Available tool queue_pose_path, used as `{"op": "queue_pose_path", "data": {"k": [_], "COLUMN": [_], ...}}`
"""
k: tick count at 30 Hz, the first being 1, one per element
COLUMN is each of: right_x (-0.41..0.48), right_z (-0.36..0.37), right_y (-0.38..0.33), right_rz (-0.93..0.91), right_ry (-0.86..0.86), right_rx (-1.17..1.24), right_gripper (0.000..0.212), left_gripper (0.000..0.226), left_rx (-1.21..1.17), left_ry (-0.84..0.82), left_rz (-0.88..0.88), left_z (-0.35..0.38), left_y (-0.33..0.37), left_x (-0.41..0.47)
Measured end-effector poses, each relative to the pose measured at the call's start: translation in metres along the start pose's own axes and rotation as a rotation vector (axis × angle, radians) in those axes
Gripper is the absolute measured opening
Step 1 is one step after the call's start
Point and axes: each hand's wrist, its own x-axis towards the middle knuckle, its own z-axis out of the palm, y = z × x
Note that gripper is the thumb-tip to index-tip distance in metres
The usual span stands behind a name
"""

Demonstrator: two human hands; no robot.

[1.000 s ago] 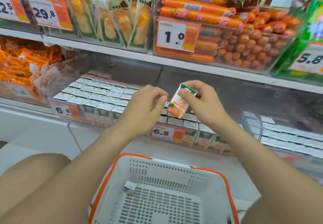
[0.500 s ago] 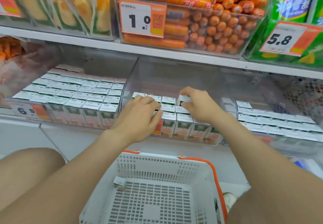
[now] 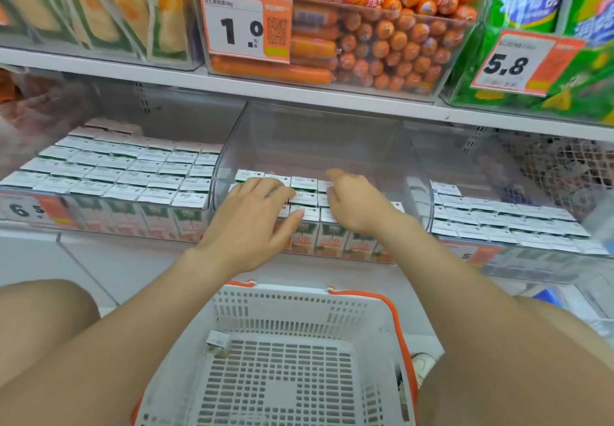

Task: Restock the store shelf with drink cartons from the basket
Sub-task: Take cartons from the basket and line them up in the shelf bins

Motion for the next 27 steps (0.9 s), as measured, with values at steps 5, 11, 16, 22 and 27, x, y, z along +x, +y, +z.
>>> {"op": "queue_pose_path", "data": {"k": [5, 11, 16, 22, 27], "right_x": [-0.05, -0.097, -0.092, -0.069, -0.066], "right_z": [-0.004, 0.067, 0.157, 0.253, 0.333], "right_y": [-0.044, -0.082, -0.102, -0.118, -0.111], "right_rz": [-0.195, -0.281, -0.309, -0.285, -0.368], "right_ry": [0.449, -0.195, -0.548, -0.67, -0.717], "right_rx": [0.211, 0.04, -0.105, -0.143, -0.183], "right_gripper": [0.028, 0.023, 0.014, 0.022, 0.058], "left_gripper": [0.018, 0.03, 0.038, 0.017, 0.023], "left_rx": [-0.014, 0.225, 0.259, 0.25, 0.252], "left_ry": [0.114, -0.918, -1.206, -1.173, -1.196], "left_rz": [0.062, -0.043, -0.098, -0.182, -0.217], "left_z": [-0.026, -0.007, 0.025, 0.056, 0.078], "left_y": [0.011, -0.011, -0.045, -0.093, -0.112], "left_x": [-0.025, -0.076, -0.098, -0.106, -0.116]}}
